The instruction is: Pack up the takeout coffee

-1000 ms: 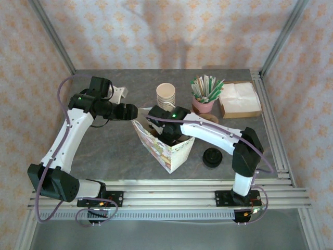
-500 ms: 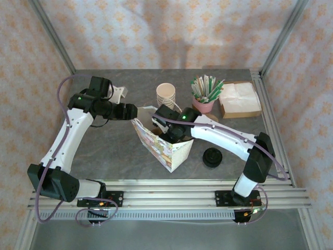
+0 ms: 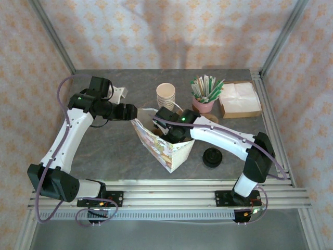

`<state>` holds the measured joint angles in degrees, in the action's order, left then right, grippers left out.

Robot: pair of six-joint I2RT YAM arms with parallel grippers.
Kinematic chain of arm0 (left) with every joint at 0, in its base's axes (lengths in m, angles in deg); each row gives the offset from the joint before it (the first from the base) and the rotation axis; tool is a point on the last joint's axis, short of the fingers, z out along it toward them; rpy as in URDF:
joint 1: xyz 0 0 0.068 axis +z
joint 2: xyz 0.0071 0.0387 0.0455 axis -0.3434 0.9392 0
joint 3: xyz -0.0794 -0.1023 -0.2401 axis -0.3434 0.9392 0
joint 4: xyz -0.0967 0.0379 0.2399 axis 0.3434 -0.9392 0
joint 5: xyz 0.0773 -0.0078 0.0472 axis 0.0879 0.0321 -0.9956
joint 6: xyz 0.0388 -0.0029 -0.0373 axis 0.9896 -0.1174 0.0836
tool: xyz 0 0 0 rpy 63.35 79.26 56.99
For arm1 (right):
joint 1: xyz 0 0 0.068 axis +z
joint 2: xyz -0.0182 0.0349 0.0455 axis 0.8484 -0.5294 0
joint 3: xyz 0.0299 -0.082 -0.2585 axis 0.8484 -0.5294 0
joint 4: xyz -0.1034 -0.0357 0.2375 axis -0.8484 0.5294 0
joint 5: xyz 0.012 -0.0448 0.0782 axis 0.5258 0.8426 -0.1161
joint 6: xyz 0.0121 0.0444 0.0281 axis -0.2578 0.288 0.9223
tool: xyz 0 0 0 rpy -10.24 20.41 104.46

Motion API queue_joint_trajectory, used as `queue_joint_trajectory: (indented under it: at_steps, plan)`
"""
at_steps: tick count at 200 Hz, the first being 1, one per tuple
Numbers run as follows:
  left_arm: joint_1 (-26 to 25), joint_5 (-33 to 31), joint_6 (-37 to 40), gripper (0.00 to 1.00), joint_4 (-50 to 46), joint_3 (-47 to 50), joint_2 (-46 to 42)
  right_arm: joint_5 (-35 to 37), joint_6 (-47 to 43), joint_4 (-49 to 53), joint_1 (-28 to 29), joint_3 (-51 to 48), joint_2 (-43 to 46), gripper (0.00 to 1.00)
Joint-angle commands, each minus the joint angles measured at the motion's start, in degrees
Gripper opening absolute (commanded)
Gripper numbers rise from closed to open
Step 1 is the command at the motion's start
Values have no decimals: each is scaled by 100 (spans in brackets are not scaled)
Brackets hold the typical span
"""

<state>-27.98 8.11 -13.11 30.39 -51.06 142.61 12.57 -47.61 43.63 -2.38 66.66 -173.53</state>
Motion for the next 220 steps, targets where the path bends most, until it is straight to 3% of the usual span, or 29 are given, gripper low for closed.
queue_joint_trajectory:
  at_steps: [1, 220]
  plan:
    - [-18, -285, 77, 70, -193, -137, -6, 187, 80, 195, -40, -88, 140, 41]
    - [-36, -356, 77, 70, -242, -199, 26, 227, 106, 406, -99, -254, 198, 41]
